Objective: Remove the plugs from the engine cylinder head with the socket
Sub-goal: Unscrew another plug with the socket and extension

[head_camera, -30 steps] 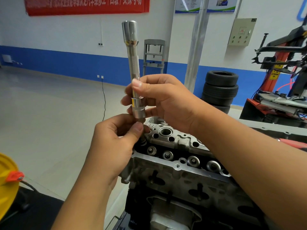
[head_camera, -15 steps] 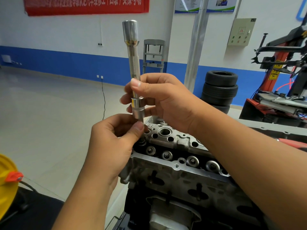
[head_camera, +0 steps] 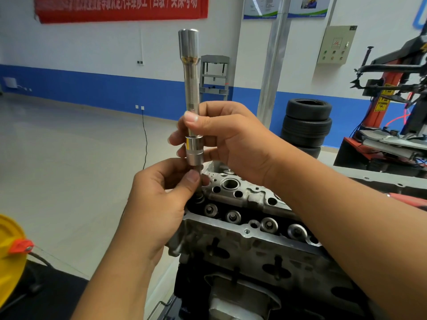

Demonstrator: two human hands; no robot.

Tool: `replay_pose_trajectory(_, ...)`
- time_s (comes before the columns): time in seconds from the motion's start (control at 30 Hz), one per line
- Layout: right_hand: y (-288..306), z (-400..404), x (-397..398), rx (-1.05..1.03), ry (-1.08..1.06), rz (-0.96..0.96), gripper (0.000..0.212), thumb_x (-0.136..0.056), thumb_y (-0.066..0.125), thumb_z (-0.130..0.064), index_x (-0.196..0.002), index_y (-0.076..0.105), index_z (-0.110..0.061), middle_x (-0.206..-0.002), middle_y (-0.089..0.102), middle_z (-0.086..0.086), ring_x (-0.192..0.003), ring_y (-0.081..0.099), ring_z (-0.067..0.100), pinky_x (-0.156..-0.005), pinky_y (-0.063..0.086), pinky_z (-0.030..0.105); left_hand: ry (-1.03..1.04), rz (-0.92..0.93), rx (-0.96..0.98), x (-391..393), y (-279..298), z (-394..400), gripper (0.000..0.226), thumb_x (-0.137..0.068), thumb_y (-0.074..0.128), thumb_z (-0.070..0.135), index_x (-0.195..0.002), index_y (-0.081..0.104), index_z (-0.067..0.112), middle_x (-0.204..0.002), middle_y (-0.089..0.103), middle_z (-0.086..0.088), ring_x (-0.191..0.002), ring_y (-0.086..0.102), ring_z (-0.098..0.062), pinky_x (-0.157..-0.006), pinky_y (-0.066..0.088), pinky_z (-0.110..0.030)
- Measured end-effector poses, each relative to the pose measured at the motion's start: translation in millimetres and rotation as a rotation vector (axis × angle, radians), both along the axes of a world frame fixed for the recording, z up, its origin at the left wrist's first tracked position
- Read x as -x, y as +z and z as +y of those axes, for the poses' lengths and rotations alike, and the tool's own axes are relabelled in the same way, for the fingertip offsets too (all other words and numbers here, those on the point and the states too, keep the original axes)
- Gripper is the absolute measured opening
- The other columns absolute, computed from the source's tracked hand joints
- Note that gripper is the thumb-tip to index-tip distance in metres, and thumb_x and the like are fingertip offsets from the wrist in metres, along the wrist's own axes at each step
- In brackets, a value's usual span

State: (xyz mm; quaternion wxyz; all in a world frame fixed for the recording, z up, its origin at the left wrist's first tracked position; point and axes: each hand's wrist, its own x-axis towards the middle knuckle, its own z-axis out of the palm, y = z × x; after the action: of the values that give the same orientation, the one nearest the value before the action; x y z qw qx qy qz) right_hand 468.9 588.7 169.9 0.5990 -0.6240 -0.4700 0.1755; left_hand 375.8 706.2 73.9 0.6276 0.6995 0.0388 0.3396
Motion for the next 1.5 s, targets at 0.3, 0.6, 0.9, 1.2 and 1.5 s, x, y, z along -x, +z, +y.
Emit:
replay_pose_trajectory(0.3,0.0,0.4,-0.9,-0.044,-0.019,-0.007,0.015,-0.098,0.07,-0.018,-0.091,0.058,-0.011,-0.093,0.077,0.017,-0.081,0.073,0.025,-0.07,0.058,0.035,0.015,-0.106,0.018,0.4,1.5,-2.2,0.017,-0.086,0.074,0.035,-0.101,0.08,0.039,-0.095,0.081,0.007,-0.095,0.077,-0.015,-0.092,0.055,-0.041)
replay_pose_trajectory(0.6,0.3,0.1,-1.8,-0.035,-0.001,-0.023,0.011,-0.094,0.072,-0.02,-0.093,0.068,-0.01,-0.095,0.075,0.013,-0.083,0.07,0.024,-0.071,0.058,0.034,0.087,-0.103,0.018,0.7,1.0,-0.6,0.016,-0.073,0.084,0.03,-0.087,0.078,0.036,-0.085,0.08,0.002,-0.08,0.078,-0.017,-0.078,0.059,-0.039)
replay_pose_trajectory(0.9,1.2,-0.1,-1.3,-0.051,0.01,-0.016,0.015,-0.091,0.072,-0.018,-0.084,0.06,-0.013,-0.094,0.077,0.016,-0.083,0.073,0.03,-0.075,0.058,0.042,-0.03,-0.055,-0.028,3.8,1.0,-3.4,0.029,-0.099,0.066,0.01,-0.099,0.081,0.034,-0.095,0.082,0.004,-0.094,0.078,-0.016,-0.096,0.055,-0.046)
replay_pose_trajectory(1.2,-0.2,-0.3,-0.5,-0.033,0.006,-0.01,0.015,-0.091,0.075,-0.017,-0.095,0.064,-0.007,-0.091,0.075,0.014,-0.081,0.074,0.028,-0.073,0.059,0.036,0.134,-0.102,-0.033,3.9,4.1,-4.9,0.022,-0.062,0.084,0.043,-0.082,0.078,0.038,-0.08,0.079,0.011,-0.077,0.076,-0.008,-0.075,0.059,-0.027)
replay_pose_trajectory(1.5,0.3,-0.7,-0.3,-0.035,0.0,0.028,0.014,-0.088,0.076,-0.016,-0.086,0.063,-0.01,-0.088,0.073,0.013,-0.082,0.073,0.028,-0.071,0.059,0.037,0.102,-0.034,-0.134,4.5,5.6,-1.7,0.023,-0.09,0.078,0.012,-0.092,0.077,0.035,-0.083,0.08,0.013,-0.083,0.077,-0.007,-0.084,0.058,-0.037)
